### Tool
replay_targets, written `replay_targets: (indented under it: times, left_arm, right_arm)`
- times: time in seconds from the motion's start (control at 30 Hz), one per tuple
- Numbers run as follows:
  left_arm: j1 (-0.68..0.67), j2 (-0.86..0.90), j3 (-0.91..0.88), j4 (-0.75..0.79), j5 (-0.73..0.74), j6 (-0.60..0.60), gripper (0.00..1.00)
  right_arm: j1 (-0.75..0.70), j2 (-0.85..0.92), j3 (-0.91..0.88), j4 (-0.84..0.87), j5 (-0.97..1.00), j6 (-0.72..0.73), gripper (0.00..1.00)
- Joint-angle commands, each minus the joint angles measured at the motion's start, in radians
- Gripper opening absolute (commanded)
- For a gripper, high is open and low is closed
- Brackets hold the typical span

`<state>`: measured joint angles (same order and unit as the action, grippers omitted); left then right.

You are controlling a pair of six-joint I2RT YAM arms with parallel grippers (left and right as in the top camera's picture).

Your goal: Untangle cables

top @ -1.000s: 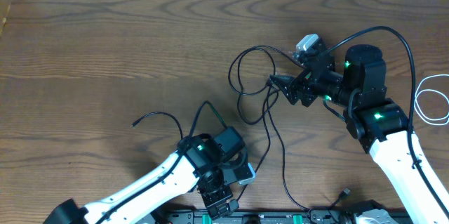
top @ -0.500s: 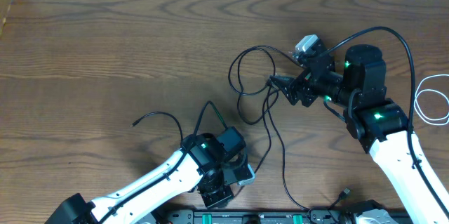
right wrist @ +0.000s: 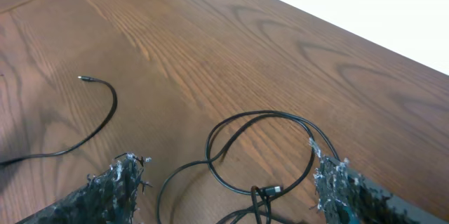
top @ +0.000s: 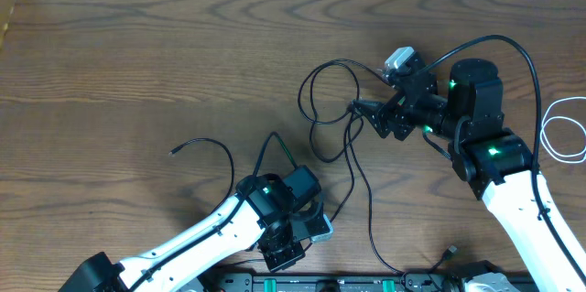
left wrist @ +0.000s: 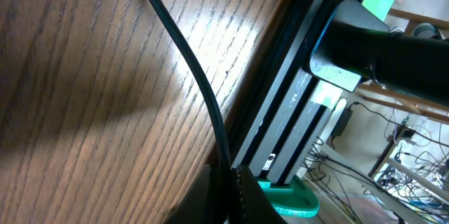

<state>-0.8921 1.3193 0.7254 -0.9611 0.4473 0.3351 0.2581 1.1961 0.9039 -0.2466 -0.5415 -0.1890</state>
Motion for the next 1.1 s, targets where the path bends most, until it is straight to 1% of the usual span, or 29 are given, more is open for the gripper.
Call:
replay_targets:
  times: [0.0, 0.07, 0.13, 0.33, 0.4, 0.5, 0.53, 0.67, 0.77, 0.83, 0.93, 1.07]
  left_arm:
    - [-0.001, 0.002, -0.003, 0.002, -0.003, -0.024, 0.07]
    - [-0.001, 0.001, 0.002, 0.011, -0.043, -0.069, 0.07]
    - [-0.002, -0.003, 0.014, 0.018, -0.081, -0.087, 0.07]
    - [-0.001, -0.032, 0.135, 0.031, -0.167, -0.087, 0.07]
    - [-0.001, -0.045, 0.178, 0.021, -0.238, -0.087, 0.07]
    - [-0.001, -0.078, 0.224, -0.01, -0.407, -0.087, 0.07]
    - [-0.001, -0.1, 0.236, -0.009, -0.496, -0.087, 0.07]
    - [-0.001, -0.172, 0.251, 0.028, -0.672, -0.087, 0.07]
    - [-0.001, -0.236, 0.255, 0.104, -0.72, -0.086, 0.07]
    - [-0.001, -0.28, 0.255, 0.184, -0.723, -0.085, 0.07]
    - [-0.001, -0.338, 0.255, 0.321, -0.722, -0.075, 0.07]
    - [-0.001, -0.387, 0.255, 0.475, -0.715, -0.031, 0.07]
  right_arm:
    - [-0.01, 0.002, 0.007, -0.001, 0.016, -0.011, 0.78]
    - [-0.01, 0.002, 0.007, 0.0, 0.017, -0.011, 0.78]
    - [-0.01, 0.002, 0.007, -0.001, 0.021, -0.011, 0.77]
    - [-0.01, 0.002, 0.007, -0.001, 0.021, -0.009, 0.77]
    - [-0.01, 0.002, 0.007, -0.003, 0.02, -0.006, 0.76]
    - [-0.01, 0.002, 0.007, -0.009, 0.043, 0.003, 0.75]
    - [-0.01, 0.002, 0.007, -0.013, 0.057, 0.009, 0.75]
    - [-0.01, 0.002, 0.007, -0.023, 0.06, 0.009, 0.77]
    - [-0.01, 0.002, 0.007, -0.026, 0.038, 0.008, 0.79]
    - [-0.01, 0.002, 0.007, -0.025, -0.011, 0.007, 0.84]
    - [-0.01, 0.002, 0.007, -0.023, -0.106, -0.033, 0.84]
    - [-0.008, 0.002, 0.007, -0.017, -0.206, -0.06, 0.88]
